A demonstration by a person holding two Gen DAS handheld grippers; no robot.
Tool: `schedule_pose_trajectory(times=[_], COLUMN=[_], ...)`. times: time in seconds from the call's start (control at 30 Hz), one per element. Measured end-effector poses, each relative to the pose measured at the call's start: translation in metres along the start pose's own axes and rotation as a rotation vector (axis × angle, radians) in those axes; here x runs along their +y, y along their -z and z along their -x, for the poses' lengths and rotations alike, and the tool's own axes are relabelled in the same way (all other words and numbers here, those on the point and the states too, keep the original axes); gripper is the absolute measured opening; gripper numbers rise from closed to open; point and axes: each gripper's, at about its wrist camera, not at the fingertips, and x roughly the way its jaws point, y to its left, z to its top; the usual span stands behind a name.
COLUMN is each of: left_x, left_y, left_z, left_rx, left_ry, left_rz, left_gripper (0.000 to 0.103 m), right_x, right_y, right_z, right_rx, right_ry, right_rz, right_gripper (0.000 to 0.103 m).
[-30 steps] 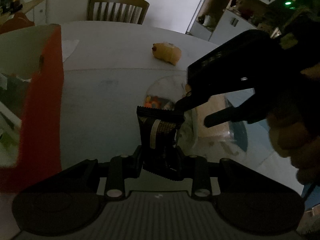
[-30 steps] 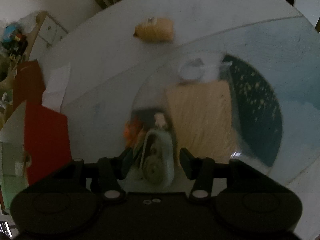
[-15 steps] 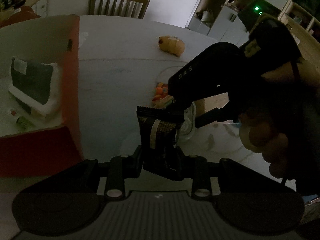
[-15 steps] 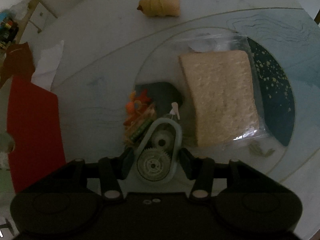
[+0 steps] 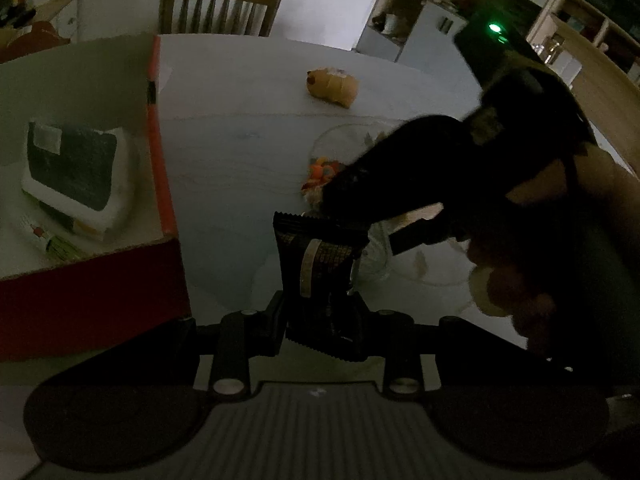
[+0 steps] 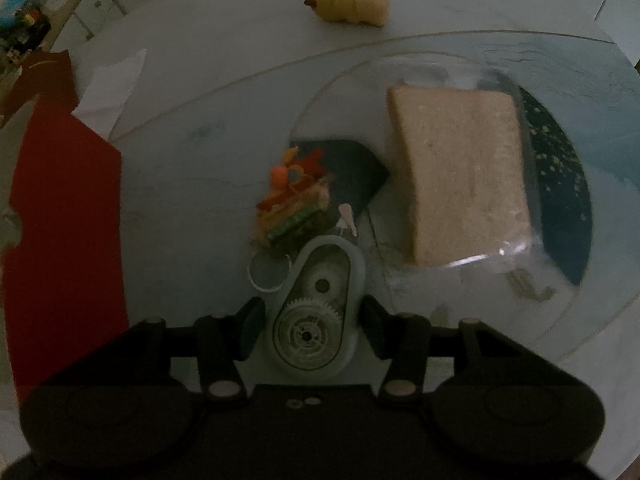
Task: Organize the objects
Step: 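Carry the dark packet and the green dispenser over the red box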
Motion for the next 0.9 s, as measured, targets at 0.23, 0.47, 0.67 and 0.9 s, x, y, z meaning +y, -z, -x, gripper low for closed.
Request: schedule_pose_trajectory(times=[0.23, 0.47, 0.67, 0.9], left_x=[0.001, 0.007, 0.022, 0.044], left_y=[-0.002, -0.012, -0.025, -0.036], left_z=[0.024, 0.055, 0.084, 0.122], left_rx=[-0.035, -0.073, -0.096, -0.141], left_ry=[0.027, 0.001, -0.024, -0.056], left_rz=[-0.042, -0.041, -0.027, 0.013], left_gripper=[0.031, 0.031, 0.031, 0.031], right_x=[-0.015, -0.012, 0.009, 0.056], right_y=[0.011, 0.018, 0.020, 0.020], right_z=[0.035, 0.077, 0.101, 0.116], right_rx=[-0.034, -0.085, -0.117, -0.157], right_ry=[-0.061, -0.105, -0.144, -0.193], right_rz=[0.002, 0.037, 0.120, 0.241], right_gripper=[0.051, 0.051, 0.051, 0.051])
